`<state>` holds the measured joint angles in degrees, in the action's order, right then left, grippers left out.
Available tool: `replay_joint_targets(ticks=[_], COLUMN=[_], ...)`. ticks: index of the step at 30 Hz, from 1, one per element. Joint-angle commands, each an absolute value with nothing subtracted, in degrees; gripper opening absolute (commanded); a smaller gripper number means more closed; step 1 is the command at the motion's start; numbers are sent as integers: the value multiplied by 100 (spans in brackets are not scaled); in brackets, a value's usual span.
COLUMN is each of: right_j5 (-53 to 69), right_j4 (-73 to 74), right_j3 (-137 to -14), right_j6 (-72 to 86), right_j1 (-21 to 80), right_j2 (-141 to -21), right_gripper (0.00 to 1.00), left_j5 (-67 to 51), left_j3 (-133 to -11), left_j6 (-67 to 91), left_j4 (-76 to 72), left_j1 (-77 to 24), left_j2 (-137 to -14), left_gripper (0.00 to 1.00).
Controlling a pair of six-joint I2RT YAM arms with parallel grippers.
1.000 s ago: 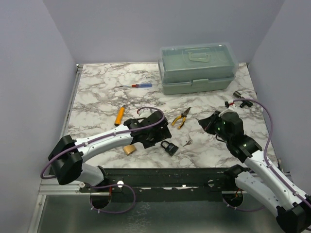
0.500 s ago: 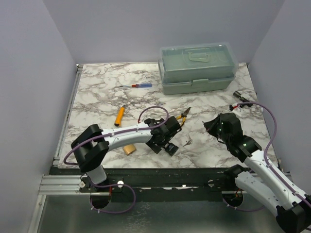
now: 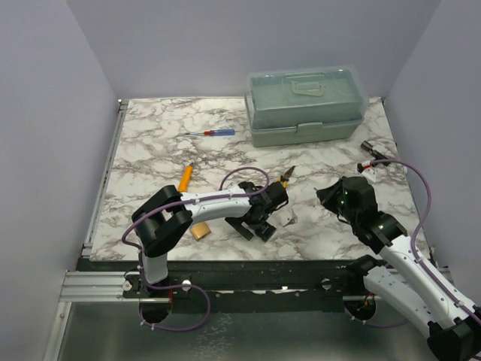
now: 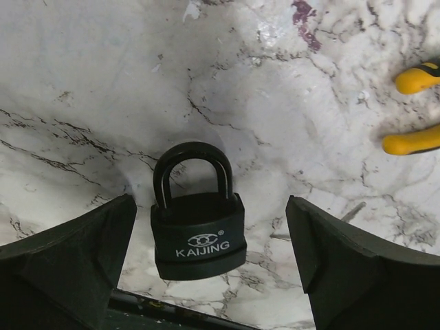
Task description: Unlock with the key
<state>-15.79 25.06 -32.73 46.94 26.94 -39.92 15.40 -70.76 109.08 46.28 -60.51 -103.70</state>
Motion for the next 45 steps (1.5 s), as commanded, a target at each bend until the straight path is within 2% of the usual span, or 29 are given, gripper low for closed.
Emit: replay_joint_targets(ticks=[1,5,12,17,25,30,34,39,45], right_j5=[-1764,-1767,-1802,-1828,-1843,-1850,-1846,-1730,-1145], right_j4=[2610,2643,2698,2711,2764,2795,2803,2839,2673], right_j3=[-3216,-3208,-3152,-3095,-3076,-3068,-3063,-3107,-3126], right_j6=[4693,4686,4687,4720,4748,4753,4762,4735,4425], right_j1=[2698,2698,2698,2693,2696,2698,2694,2698,2698], right_j2=[-3904,-3877,-3776,-3703,-3625,-3539,-3507,-3467,-3315], right_gripper=[0,0,0,0,0,0,0,0,0], left_j5=[1335,1310,1181,1016,860,800,789,611,500], left_j3=[-7261,-7349,-7612,-7758,-8103,-8110,-7913,-7376,-6630], left_j6=[10981,10889,10524,10445,10223,9930,9737,9457,9157], left_j4=[4825,4825,4833,4849,4863,4585,4286,3789,3304], left_j1=[-6095,-6091,-6086,-6091,-6091,-6091,-6069,-5905,-5590], left_j2=[-10621,-10780,-11054,-11184,-11549,-11645,-11596,-11364,-10714], left_gripper=[99,98,92,92,84,61,31,0,0])
